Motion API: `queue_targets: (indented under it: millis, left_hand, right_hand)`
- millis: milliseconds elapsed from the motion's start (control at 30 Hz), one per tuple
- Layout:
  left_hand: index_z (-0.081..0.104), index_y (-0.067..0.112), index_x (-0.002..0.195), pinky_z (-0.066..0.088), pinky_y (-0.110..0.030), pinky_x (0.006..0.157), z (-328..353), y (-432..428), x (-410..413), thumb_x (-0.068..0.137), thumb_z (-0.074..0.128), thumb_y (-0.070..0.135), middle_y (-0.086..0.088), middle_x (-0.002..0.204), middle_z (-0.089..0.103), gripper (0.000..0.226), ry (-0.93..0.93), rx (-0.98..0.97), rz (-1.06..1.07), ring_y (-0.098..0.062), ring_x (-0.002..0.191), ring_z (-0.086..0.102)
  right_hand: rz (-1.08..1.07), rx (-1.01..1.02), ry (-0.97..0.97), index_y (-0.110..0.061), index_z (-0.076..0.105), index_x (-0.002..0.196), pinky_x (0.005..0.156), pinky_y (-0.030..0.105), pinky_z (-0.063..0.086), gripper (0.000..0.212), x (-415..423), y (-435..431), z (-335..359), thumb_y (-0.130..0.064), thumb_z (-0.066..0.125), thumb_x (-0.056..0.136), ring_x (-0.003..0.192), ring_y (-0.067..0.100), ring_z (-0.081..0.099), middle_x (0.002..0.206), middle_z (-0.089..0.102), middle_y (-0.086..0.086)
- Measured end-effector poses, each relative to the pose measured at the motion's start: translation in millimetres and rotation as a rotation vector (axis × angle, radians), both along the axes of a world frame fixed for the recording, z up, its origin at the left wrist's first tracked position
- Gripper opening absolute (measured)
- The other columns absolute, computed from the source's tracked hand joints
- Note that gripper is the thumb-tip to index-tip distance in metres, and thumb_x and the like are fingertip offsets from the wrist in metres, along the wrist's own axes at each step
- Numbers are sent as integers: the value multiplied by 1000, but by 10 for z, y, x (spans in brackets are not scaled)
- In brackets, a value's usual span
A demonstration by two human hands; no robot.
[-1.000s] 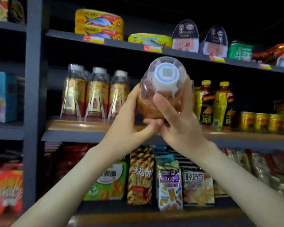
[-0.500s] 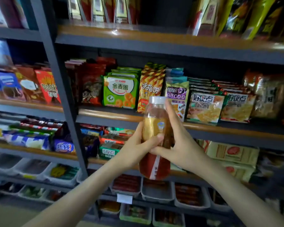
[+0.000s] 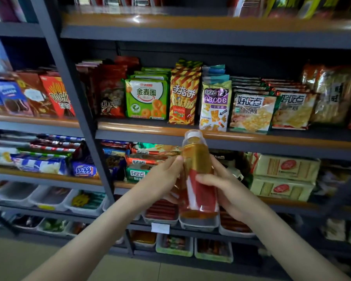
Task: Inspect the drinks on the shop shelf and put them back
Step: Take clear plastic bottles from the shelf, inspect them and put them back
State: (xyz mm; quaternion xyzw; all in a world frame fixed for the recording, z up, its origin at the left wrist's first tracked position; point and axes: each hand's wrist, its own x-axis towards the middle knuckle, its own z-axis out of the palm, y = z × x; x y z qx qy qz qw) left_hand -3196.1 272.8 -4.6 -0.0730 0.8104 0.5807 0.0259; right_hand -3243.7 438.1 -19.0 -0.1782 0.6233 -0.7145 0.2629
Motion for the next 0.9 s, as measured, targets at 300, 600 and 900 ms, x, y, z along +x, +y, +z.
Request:
queue_targets:
  millis: [300,600,900]
  left_hand:
    - [56,18,119,58,-34,80,-293,-134,128,66,71,60,-2,97,74,70,-246,436,-206,-17,89,71]
    - [54,28,119,58,-35,83,-358,-205,202,73,76,48,5,100,73,55,38,56,-132,-10,89,71]
    - [44,35,129,56,-32,87,-617,-276,177,58,78,58,10,113,66,82,205,-115,-151,-7,102,65]
  right_hand:
    - [14,-222,-251,-20,50,132,69,40,56,111,201,-255,-306,-44,96,34,87,31,71,104,71,16]
    - [-33,102,102,-43,60,117,104,40,43,57,146,-266,-202,-63,70,65,118,14,58,127,63,-8]
    - [-29,-1,371,-18,50,135,86,17,49,55,143,-65,-121,-26,70,84,117,6,58,123,64,-13]
